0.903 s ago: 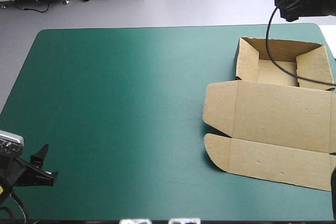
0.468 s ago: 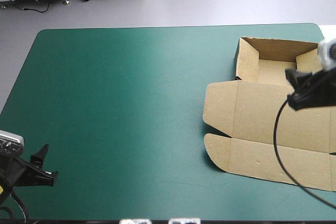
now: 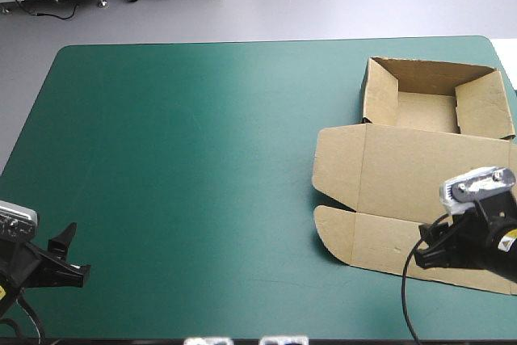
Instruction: Fold the box
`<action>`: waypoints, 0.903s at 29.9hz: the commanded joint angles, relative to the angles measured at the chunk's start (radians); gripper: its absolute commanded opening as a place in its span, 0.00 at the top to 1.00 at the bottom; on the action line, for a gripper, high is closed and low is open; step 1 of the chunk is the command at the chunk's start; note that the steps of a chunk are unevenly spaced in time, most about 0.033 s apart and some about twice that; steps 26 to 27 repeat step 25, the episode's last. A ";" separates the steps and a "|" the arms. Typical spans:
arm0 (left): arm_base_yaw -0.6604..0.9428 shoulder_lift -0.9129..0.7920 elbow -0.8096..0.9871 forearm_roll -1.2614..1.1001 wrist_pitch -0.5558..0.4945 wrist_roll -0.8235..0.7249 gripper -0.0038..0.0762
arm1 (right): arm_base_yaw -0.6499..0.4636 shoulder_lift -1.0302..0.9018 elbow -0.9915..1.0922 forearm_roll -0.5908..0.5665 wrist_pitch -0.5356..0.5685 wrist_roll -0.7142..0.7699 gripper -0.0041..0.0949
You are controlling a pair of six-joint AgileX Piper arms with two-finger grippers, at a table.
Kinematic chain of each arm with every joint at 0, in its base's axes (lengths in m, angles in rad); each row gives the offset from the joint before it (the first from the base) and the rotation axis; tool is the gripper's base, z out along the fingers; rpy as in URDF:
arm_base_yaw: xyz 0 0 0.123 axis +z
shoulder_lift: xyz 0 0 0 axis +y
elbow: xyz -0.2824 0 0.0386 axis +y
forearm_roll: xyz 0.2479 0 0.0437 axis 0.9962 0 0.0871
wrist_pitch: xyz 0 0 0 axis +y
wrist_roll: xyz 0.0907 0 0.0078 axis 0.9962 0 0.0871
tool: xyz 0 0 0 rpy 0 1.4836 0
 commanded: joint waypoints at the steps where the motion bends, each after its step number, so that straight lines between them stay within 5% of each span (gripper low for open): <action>1: -0.008 0.010 -0.010 -0.024 -0.046 -0.009 0.47 | 0.004 -0.066 0.078 0.019 0.004 0.016 0.48; 10: -0.008 0.007 0.136 -0.121 -0.030 -0.009 0.47 | 0.004 -0.229 0.173 0.000 -0.007 0.016 0.55; 17: -0.008 0.007 0.149 -0.127 0.071 -0.005 0.47 | 0.004 -0.235 0.181 -0.004 0.005 0.021 0.57; 27: -0.008 0.007 0.149 -0.139 0.052 -0.003 0.47 | 0.004 -0.233 0.181 -0.006 0.005 0.024 0.59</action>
